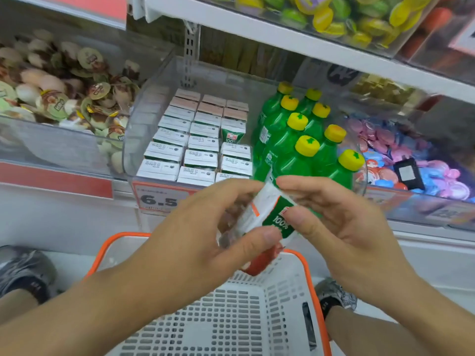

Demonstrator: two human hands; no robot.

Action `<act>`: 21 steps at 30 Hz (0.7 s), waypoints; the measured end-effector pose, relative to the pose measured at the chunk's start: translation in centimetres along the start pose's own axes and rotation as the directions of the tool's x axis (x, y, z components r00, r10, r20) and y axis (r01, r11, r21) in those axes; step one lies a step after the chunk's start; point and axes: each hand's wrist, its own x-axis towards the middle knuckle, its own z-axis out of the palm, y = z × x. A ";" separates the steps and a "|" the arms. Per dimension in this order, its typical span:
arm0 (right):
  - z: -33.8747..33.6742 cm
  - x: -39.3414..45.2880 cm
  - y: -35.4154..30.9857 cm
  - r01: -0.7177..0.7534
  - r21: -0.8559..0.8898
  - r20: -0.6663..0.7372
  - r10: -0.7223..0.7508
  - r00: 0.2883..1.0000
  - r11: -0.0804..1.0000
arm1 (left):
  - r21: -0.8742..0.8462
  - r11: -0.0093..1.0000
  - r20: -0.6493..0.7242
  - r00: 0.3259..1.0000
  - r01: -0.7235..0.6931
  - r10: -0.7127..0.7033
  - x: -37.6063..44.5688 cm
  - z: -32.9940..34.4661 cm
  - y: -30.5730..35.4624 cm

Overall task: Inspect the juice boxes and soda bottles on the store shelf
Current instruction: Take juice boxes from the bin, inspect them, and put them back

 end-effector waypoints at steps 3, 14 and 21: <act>0.3 -0.1 1.2 -0.153 0.105 -0.007 0.154 0.988 0.983 | -0.193 0.969 0.066 0.988 0.151 -0.141 0.0 0.9 -0.4; 0.4 -0.9 3.2 -0.433 0.428 0.012 0.474 0.880 0.793 | -0.437 0.809 0.222 0.918 0.394 -0.328 0.3 1.4 -1.4; 0.6 -1.5 3.3 -0.515 0.483 0.085 0.547 0.833 0.708 | -0.469 0.639 0.452 0.788 0.609 -0.419 0.0 2.4 -1.1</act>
